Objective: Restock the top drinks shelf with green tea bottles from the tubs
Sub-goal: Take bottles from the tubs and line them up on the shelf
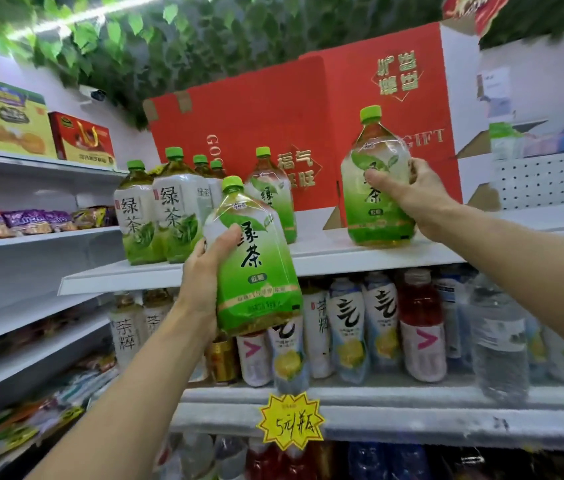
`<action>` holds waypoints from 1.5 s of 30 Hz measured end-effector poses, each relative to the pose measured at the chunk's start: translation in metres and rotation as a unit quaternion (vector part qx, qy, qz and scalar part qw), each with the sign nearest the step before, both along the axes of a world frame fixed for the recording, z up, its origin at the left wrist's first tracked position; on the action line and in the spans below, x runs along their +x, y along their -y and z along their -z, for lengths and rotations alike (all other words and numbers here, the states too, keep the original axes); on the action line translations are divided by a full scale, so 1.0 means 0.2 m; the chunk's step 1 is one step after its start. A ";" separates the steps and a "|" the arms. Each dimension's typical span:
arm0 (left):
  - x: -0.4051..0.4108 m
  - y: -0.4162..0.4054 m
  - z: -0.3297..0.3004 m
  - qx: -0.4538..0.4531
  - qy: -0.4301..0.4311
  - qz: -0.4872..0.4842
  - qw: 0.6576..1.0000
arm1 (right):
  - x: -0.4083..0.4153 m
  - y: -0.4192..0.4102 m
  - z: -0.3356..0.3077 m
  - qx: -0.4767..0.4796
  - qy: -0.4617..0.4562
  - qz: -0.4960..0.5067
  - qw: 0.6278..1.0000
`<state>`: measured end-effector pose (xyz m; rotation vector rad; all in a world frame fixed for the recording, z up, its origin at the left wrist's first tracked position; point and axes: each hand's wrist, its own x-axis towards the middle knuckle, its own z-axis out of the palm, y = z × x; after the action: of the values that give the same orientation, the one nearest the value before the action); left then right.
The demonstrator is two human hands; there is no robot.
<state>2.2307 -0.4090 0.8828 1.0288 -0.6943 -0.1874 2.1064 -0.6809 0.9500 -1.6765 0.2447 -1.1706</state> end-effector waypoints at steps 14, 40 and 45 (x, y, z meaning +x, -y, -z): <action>0.37 0.21 -0.21 -0.031 -0.005 0.163 0.986 | 0.32 0.04 -0.03 -0.006 -0.088 0.051 0.995; 0.46 0.23 -0.18 -0.053 0.008 0.208 0.977 | 0.64 -0.05 -0.02 -0.017 -0.136 0.101 0.985; 0.43 0.22 -0.18 -0.042 0.003 0.173 0.984 | 0.47 -0.37 0.05 -0.089 -0.038 -0.023 0.995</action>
<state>2.3165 -0.4538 0.9196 0.8229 -0.8775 -0.4527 2.1997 -0.6062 0.9404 -1.8743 0.1515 -1.1230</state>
